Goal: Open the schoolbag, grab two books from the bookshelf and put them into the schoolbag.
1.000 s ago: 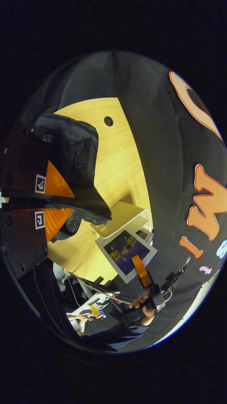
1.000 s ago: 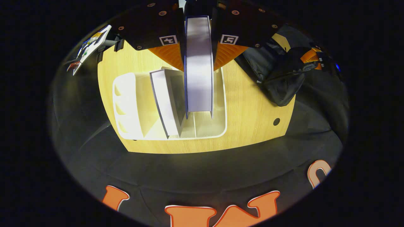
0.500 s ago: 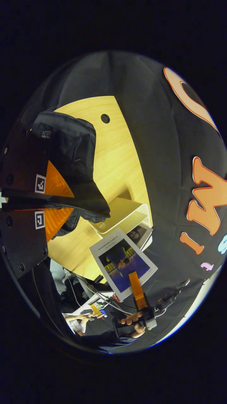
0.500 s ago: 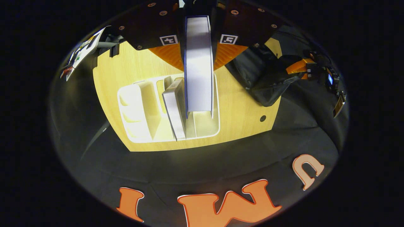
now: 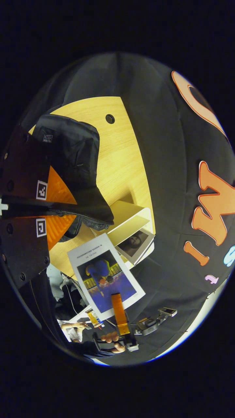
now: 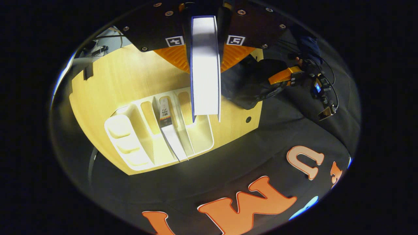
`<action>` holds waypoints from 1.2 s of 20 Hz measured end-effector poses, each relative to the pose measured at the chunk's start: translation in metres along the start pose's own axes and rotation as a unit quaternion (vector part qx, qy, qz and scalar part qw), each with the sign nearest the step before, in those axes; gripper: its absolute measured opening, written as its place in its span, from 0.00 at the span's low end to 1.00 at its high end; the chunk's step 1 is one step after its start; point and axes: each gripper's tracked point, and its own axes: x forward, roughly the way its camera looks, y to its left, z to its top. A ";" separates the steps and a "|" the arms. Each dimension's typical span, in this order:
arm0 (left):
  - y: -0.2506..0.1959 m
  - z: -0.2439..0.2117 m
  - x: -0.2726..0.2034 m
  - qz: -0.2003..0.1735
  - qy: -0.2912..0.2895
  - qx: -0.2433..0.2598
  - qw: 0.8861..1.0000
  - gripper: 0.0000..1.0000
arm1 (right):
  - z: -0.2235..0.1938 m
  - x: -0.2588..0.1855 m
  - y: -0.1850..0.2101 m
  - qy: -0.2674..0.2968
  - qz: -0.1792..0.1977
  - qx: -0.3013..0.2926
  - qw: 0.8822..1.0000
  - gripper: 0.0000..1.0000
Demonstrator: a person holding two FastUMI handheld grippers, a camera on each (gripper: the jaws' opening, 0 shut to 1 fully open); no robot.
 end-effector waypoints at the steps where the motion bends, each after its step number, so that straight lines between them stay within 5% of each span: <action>1: -0.002 0.003 0.000 -0.001 -0.001 -0.002 1.000 0.07 | -0.001 0.001 -0.002 -0.005 0.002 0.002 1.000 0.32; 10: -0.010 0.012 0.009 -0.003 0.002 -0.016 1.000 0.07 | -0.033 -0.023 -0.007 -0.025 0.022 0.030 0.999 0.32; 24: -0.018 0.018 0.008 -0.005 0.000 -0.023 1.000 0.07 | -0.069 0.078 0.059 -0.021 0.174 0.158 0.972 0.31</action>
